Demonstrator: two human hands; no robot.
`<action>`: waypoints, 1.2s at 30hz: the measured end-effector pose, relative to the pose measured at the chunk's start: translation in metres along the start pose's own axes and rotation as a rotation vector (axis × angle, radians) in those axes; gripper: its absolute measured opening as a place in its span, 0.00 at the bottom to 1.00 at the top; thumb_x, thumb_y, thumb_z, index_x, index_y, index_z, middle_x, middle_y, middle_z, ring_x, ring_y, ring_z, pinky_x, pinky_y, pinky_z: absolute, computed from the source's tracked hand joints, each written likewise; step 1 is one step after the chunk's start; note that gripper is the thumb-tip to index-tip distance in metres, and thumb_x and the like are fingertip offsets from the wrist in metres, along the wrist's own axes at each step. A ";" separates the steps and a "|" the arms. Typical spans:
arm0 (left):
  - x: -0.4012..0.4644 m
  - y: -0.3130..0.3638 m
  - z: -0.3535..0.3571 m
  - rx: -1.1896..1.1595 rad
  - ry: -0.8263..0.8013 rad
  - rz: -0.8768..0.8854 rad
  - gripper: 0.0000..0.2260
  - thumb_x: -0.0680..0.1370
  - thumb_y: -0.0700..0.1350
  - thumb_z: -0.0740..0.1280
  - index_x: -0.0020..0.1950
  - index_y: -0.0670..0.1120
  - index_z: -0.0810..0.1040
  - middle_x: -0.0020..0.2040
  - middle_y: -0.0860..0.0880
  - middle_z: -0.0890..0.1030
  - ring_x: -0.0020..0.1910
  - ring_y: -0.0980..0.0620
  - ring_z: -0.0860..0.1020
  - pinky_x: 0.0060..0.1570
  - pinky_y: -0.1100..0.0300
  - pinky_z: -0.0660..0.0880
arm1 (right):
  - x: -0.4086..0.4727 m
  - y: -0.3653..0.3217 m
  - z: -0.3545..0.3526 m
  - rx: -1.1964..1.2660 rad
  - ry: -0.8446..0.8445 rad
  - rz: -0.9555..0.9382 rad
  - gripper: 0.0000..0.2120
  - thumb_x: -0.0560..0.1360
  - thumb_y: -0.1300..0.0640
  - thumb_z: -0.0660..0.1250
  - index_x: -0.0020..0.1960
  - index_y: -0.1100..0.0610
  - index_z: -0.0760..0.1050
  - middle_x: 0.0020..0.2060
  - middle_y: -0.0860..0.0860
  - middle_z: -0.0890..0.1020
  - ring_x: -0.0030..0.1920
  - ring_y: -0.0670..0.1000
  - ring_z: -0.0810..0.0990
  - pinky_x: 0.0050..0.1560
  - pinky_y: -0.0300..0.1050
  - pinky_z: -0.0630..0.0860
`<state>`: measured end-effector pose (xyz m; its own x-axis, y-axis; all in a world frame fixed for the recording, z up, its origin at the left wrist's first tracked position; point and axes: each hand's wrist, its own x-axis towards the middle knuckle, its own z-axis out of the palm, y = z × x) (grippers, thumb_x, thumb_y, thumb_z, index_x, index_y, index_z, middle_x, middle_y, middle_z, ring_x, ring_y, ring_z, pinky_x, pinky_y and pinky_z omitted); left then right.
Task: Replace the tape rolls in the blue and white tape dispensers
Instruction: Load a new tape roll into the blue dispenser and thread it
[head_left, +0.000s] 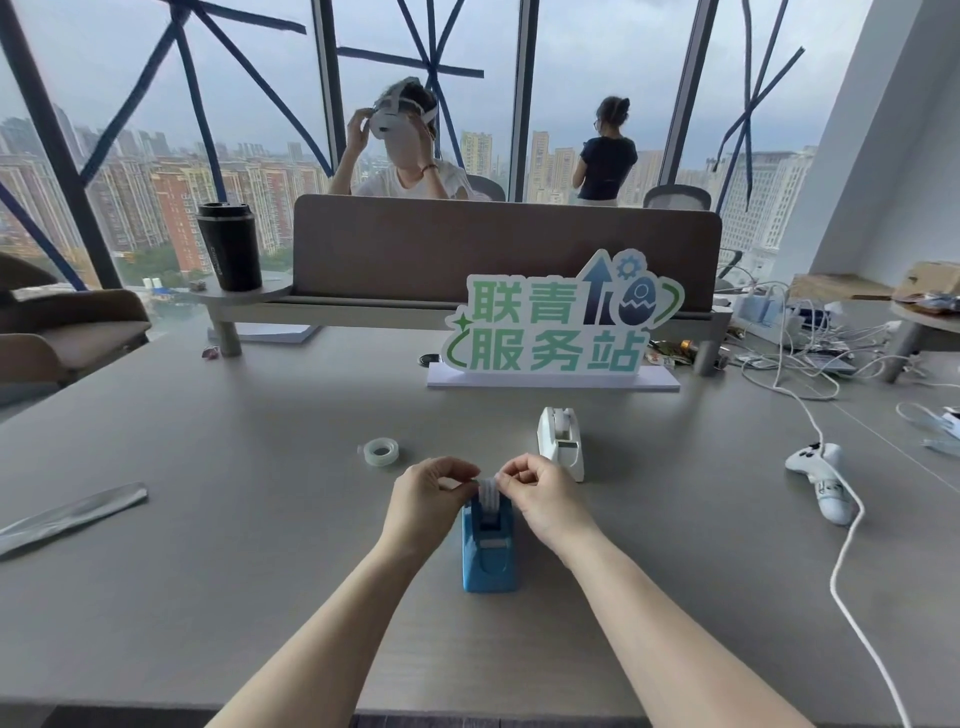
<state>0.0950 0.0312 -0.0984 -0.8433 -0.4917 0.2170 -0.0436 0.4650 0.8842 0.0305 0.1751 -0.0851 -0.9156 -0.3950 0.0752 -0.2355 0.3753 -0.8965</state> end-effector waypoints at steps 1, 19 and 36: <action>0.000 -0.003 0.001 -0.015 0.002 -0.001 0.08 0.73 0.39 0.72 0.43 0.52 0.85 0.42 0.50 0.86 0.37 0.57 0.82 0.41 0.58 0.80 | 0.001 -0.001 0.000 -0.012 -0.002 -0.007 0.06 0.75 0.52 0.69 0.45 0.55 0.79 0.35 0.47 0.77 0.38 0.47 0.75 0.43 0.44 0.74; -0.004 -0.007 0.002 0.021 -0.019 0.012 0.14 0.74 0.38 0.66 0.47 0.56 0.86 0.49 0.58 0.84 0.47 0.54 0.83 0.52 0.50 0.80 | -0.012 0.002 -0.016 -0.214 -0.182 -0.167 0.18 0.77 0.52 0.66 0.66 0.51 0.75 0.64 0.45 0.78 0.64 0.42 0.73 0.61 0.33 0.65; -0.007 -0.009 0.002 -0.009 -0.033 -0.014 0.22 0.71 0.37 0.63 0.41 0.67 0.82 0.47 0.57 0.85 0.43 0.56 0.79 0.55 0.48 0.80 | -0.009 -0.004 -0.007 -0.514 0.074 -0.545 0.04 0.75 0.56 0.69 0.43 0.52 0.82 0.43 0.43 0.83 0.46 0.48 0.77 0.45 0.46 0.77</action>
<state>0.1001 0.0316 -0.1086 -0.8600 -0.4732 0.1910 -0.0507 0.4517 0.8907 0.0372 0.1831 -0.0794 -0.6412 -0.5860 0.4954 -0.7673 0.4944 -0.4084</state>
